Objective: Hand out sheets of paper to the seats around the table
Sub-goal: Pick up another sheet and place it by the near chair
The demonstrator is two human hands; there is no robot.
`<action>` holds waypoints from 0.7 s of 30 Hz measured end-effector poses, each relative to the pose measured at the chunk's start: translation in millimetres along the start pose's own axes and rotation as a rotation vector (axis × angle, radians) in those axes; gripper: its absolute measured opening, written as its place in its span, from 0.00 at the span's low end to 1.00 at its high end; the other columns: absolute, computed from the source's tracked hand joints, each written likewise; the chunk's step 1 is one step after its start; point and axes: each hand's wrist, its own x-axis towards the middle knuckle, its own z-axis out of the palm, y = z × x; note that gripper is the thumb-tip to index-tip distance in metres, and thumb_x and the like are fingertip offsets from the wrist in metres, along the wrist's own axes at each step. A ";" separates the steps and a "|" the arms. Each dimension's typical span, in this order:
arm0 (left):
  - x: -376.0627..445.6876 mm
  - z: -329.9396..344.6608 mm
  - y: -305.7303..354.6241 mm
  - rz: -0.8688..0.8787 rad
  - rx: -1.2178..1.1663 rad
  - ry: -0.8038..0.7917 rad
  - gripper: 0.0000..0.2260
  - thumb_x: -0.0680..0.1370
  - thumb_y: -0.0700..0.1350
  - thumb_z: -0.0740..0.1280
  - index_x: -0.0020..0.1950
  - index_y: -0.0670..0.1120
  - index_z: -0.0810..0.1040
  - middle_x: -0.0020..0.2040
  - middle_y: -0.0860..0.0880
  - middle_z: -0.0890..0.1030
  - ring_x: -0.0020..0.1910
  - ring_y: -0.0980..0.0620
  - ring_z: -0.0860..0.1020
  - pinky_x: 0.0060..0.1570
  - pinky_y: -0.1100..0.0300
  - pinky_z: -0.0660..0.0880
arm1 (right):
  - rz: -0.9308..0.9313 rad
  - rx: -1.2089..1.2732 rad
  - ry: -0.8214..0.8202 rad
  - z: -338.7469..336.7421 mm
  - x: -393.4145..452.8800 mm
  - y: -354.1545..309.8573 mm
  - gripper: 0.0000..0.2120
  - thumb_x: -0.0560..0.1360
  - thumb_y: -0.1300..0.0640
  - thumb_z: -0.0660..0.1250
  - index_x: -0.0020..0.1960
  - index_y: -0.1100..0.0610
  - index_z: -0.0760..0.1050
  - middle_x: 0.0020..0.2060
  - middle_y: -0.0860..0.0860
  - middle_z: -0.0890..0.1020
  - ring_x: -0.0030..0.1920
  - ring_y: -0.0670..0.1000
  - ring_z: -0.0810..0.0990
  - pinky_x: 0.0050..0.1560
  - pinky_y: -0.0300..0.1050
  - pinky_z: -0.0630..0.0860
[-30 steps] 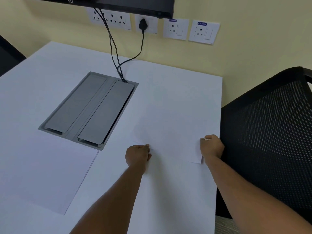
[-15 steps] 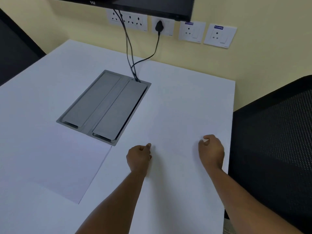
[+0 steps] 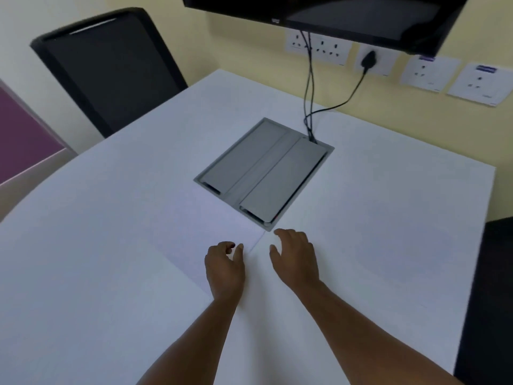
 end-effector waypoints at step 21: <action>26.3 -49.0 -61.8 0.061 0.513 -0.238 0.26 0.80 0.53 0.63 0.74 0.42 0.63 0.78 0.39 0.58 0.76 0.37 0.54 0.71 0.46 0.65 | 0.011 0.170 -0.201 66.0 17.1 -71.5 0.32 0.78 0.45 0.62 0.77 0.55 0.58 0.71 0.57 0.73 0.74 0.57 0.66 0.70 0.54 0.66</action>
